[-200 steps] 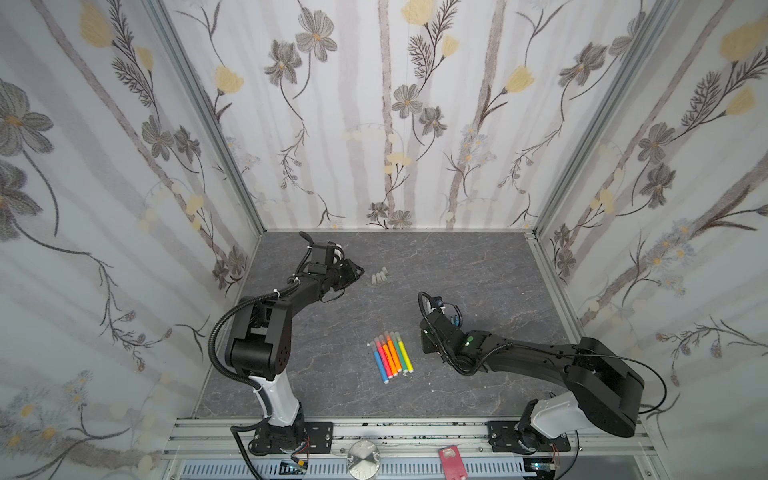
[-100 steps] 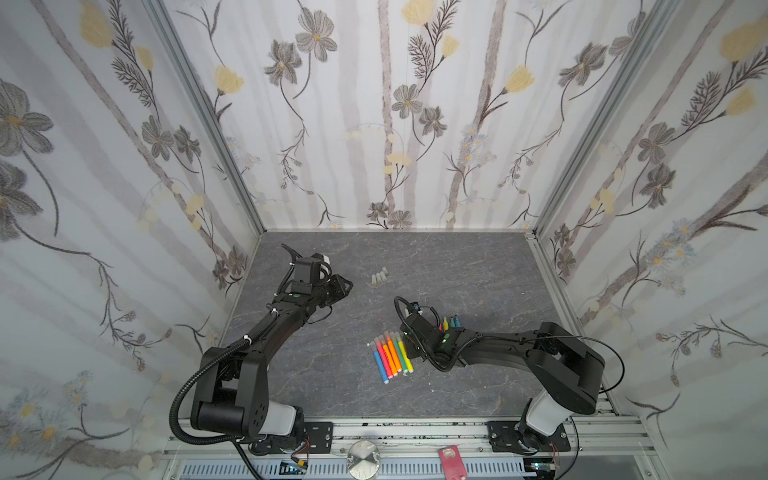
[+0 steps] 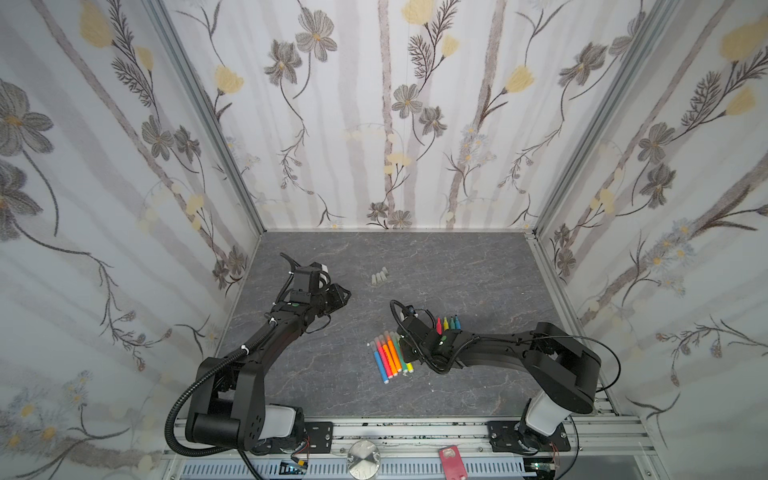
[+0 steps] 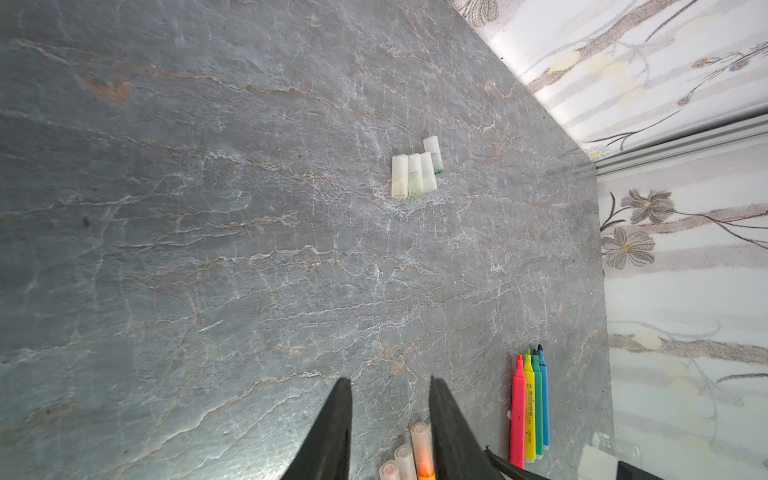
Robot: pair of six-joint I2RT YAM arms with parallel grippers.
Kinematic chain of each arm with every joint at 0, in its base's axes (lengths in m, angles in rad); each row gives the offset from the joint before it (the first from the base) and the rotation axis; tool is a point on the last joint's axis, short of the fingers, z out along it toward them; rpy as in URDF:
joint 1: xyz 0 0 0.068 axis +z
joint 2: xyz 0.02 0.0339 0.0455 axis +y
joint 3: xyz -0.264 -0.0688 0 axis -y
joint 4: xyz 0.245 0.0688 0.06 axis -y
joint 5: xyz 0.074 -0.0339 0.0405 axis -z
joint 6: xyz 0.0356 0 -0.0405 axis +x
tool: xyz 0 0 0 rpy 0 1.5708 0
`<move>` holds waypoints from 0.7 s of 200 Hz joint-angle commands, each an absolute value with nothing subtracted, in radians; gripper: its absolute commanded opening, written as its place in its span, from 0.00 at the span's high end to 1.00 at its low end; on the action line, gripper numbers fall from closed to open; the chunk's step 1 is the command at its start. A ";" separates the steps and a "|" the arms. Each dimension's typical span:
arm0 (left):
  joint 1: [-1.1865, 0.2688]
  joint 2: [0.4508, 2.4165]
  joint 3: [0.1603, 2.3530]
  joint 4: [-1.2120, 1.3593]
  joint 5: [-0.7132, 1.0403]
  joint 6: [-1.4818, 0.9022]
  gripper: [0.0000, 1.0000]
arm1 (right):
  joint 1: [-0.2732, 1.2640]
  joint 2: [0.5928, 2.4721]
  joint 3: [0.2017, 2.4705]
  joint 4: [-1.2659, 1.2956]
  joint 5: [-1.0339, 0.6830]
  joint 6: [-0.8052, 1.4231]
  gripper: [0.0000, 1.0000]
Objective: Open the pen caps
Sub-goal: 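Grasp the yellow-green marker with the right gripper while the left gripper returns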
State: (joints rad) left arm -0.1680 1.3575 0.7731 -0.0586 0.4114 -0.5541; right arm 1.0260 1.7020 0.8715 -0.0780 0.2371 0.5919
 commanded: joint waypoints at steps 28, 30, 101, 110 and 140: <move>-0.165 1.346 0.763 -0.039 0.403 -0.560 0.69 | 1.034 1.724 0.898 -0.094 0.239 0.592 0.61; -0.165 1.347 0.763 -0.039 0.402 -0.559 0.69 | 1.034 1.726 0.900 -0.096 0.239 0.593 0.61; -0.166 1.350 0.777 -0.057 0.410 -0.548 0.69 | 1.043 1.752 0.899 -0.150 0.245 0.598 0.65; -0.166 1.348 0.776 -0.058 0.413 -0.551 0.68 | 1.045 1.748 0.887 -0.147 0.241 0.600 0.66; -0.168 1.347 0.779 -0.059 0.426 -0.556 0.68 | 1.051 1.733 0.839 -0.133 0.224 0.611 0.70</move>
